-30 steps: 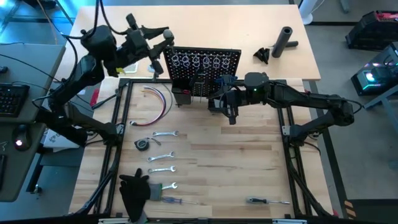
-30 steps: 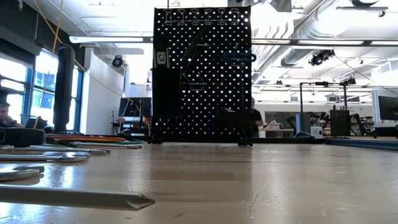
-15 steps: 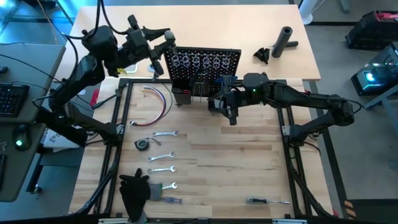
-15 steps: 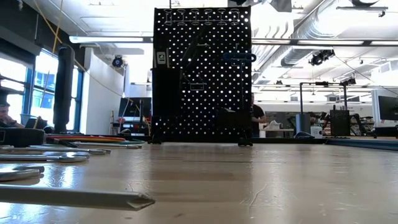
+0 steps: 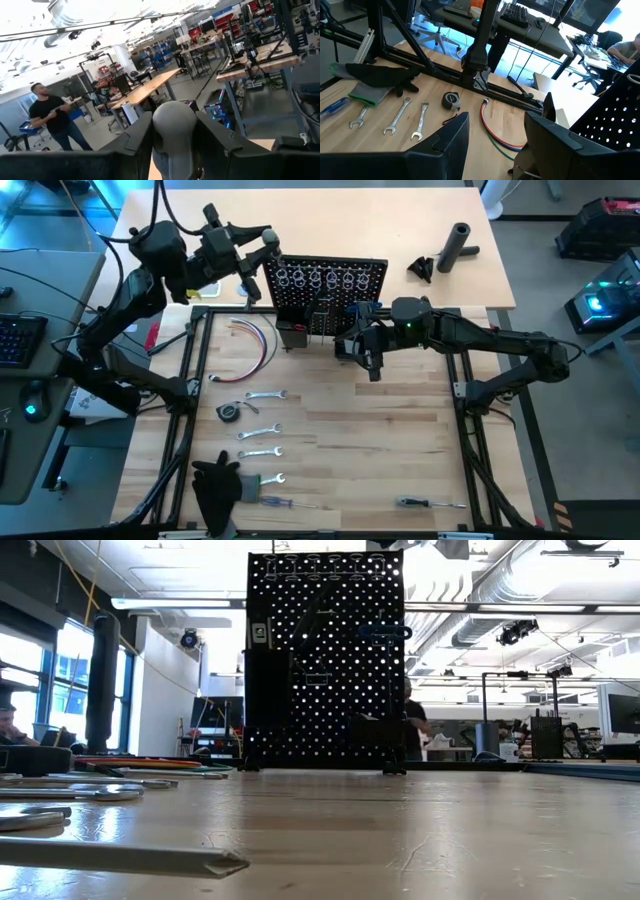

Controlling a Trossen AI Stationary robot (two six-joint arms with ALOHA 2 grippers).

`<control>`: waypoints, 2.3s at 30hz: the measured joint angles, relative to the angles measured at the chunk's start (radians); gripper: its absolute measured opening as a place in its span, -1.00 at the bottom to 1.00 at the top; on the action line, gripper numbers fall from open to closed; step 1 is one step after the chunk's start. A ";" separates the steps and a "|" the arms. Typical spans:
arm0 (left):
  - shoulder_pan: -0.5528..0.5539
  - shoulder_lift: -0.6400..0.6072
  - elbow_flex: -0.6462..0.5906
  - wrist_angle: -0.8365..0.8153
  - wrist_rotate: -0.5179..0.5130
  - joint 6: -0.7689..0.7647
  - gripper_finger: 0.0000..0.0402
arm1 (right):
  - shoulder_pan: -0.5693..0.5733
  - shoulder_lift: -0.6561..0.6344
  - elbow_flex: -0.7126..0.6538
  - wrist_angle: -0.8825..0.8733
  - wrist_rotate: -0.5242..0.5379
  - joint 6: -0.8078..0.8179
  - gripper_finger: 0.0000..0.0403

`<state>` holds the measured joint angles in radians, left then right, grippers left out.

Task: Hang tools onto peg board
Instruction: Hang the left gray screwdriver on the black pegboard

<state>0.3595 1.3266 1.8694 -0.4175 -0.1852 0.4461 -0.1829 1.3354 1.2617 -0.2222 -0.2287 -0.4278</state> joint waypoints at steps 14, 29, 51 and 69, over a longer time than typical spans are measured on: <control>0.000 -0.015 -0.001 -0.015 -0.001 -0.009 -0.42 | 0.000 0.000 0.000 -0.006 -0.005 0.000 -0.08; 0.019 0.021 -0.001 -0.056 0.000 -0.035 -0.42 | 0.000 0.000 0.000 -0.006 -0.003 0.000 -0.08; 0.229 0.112 -0.001 -0.115 0.150 -0.228 -0.42 | 0.000 0.000 0.000 -0.056 0.001 0.000 -0.08; 0.244 0.120 0.001 -0.197 0.129 -0.240 -0.23 | 0.000 0.000 0.000 -0.080 0.000 0.000 -0.08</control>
<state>0.6037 1.4471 1.8706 -0.6142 -0.0562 0.2060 -0.1825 1.3357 1.2613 -0.3027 -0.2283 -0.4282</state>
